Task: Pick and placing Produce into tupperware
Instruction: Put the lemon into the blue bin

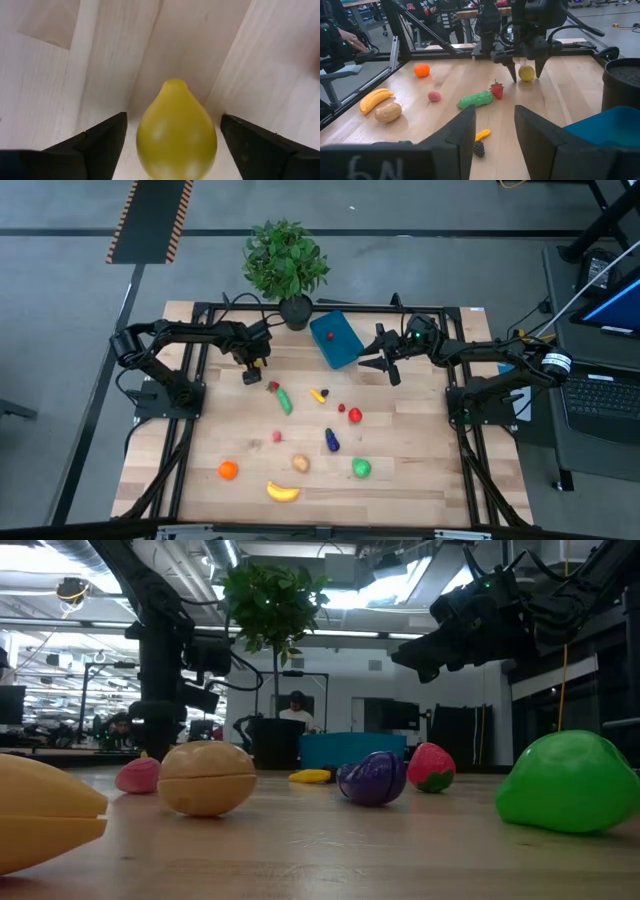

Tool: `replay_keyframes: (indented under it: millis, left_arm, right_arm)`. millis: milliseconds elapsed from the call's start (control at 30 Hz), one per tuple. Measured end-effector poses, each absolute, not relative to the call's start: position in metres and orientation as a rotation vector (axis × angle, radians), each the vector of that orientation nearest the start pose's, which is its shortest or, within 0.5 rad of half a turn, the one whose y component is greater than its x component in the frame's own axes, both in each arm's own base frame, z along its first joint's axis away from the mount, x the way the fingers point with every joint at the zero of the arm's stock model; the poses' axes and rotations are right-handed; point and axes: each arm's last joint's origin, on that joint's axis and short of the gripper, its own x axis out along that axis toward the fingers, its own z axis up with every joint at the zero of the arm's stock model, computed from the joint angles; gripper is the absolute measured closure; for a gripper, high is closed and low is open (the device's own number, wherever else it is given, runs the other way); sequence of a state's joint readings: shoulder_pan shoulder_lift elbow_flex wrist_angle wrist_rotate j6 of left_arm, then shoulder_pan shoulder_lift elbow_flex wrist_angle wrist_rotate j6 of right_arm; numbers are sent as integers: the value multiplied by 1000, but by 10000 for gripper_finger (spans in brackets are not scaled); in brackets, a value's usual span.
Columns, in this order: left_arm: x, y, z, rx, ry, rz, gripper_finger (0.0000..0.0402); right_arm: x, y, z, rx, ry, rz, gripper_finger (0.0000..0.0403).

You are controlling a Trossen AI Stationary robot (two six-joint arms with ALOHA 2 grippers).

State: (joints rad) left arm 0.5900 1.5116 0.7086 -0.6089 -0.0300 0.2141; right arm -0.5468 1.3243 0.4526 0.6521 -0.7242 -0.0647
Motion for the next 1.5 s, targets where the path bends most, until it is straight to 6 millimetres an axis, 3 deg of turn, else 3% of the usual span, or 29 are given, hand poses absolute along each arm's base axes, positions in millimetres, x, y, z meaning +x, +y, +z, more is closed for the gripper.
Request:
replay_keyframes:
  millis: [333,1100,1300,1500]
  left_arm:
    - [193,129,137,-261,1413,369,206]
    - [199,123,140,-269,1356,327,206]
    - [207,113,164,-204,1189,317,206]
    - [202,96,199,-168,1007,326,206]
  right_arm:
    - [220,-112,191,66,171,182,265]
    - [220,-112,191,46,169,184,265]
    - [220,-112,191,45,169,184,265]
    - [220,-112,191,45,169,184,265]
